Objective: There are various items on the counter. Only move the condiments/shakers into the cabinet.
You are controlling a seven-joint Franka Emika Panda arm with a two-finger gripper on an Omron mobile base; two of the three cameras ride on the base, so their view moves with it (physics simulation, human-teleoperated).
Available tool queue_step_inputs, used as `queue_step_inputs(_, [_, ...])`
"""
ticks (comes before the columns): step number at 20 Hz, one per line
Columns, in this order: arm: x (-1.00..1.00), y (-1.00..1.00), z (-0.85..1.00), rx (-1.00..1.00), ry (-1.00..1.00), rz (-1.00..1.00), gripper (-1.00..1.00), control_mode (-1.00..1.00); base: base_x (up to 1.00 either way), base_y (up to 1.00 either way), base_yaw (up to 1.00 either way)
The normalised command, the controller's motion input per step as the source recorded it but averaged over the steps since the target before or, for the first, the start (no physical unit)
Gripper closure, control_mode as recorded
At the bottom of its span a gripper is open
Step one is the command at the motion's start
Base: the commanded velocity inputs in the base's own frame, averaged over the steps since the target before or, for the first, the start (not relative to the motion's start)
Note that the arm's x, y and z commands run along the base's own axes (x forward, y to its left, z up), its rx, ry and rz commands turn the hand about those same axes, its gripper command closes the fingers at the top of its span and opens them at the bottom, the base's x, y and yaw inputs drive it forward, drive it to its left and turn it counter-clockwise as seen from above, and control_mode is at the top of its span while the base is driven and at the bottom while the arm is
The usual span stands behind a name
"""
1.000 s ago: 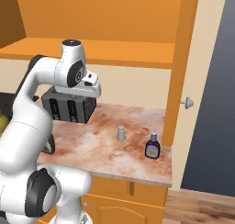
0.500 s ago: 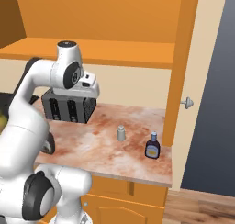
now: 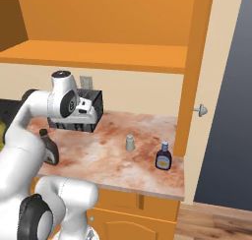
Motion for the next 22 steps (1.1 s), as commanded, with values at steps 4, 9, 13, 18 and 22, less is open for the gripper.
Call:
queue_step_inputs(4, [-0.05,0.06,-0.55,0.16,-0.02,0.31,-1.0,-1.0,0.0,0.0,0.0])
queue_step_inputs(9, [-0.07,-0.01,-0.26,0.22,-0.16,0.5,-1.0,-1.0,0.0,0.0,0.0])
queue_step_inputs(13, [0.0,0.0,-0.16,0.28,-0.08,0.44,-1.0,-1.0,0.0,0.0,0.0])
queue_step_inputs(18, [0.02,0.04,-0.03,0.27,-0.01,0.35,-1.0,-1.0,0.0,0.0,0.0])
queue_step_inputs(22, [0.0,0.0,-0.01,0.22,-0.11,0.35,-1.0,-1.0,0.0,0.0,0.0])
